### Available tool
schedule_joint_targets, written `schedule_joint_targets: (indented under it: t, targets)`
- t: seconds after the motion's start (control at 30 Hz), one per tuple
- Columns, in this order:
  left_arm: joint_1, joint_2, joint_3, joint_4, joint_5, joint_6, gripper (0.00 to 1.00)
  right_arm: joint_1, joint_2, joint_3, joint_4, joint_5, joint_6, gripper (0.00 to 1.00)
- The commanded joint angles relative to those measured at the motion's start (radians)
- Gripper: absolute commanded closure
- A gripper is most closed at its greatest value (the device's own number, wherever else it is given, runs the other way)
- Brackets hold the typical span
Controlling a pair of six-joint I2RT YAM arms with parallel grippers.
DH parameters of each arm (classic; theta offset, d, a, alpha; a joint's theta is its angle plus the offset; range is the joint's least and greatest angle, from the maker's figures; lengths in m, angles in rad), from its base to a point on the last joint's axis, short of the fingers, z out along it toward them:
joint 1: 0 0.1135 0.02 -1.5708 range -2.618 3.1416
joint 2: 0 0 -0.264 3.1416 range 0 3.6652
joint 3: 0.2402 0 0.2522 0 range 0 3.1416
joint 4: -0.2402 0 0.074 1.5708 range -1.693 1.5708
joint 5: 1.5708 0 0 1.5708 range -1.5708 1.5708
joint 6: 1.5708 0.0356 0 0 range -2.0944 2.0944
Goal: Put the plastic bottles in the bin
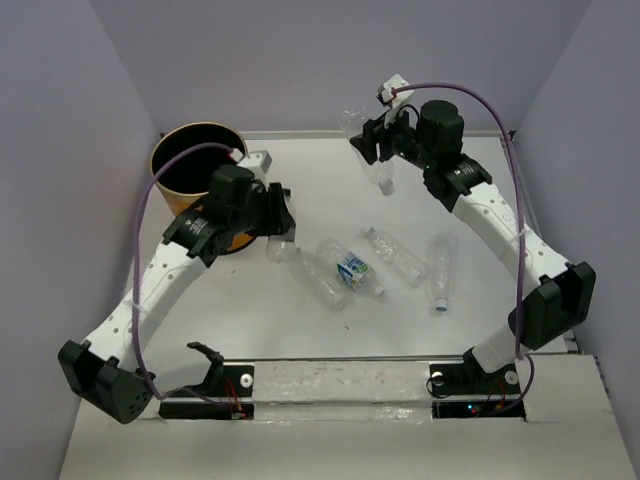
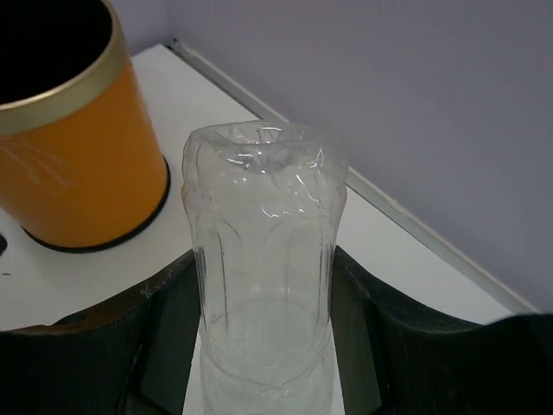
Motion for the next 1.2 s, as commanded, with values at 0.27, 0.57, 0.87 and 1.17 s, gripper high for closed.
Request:
schedule_joint_targets:
  t: [0.27, 0.57, 0.87, 1.17]
  targets:
    - [0.176, -0.028, 0.375, 0.333, -0.453, 0.063, 0.50, 0.108, -0.216, -0.322, 0.358, -0.129, 0.394, 0.72]
    - [0.320, 0.042, 0.263, 0.534, -0.646, 0.057, 0.31, 0.224, -0.207, -0.290, 0.396, -0.098, 0.405, 0.72]
    - [0.364, -0.087, 0.131, 0.539, -0.554, -0.011, 0.01, 0.286, -0.037, -0.111, 0.490, -0.072, 0.471, 0.72]
    - [0.364, -0.365, -0.085, 0.331, -0.252, -0.068, 0.01, 0.314, 0.229, 0.188, 0.623, -0.006, 0.571, 0.72]
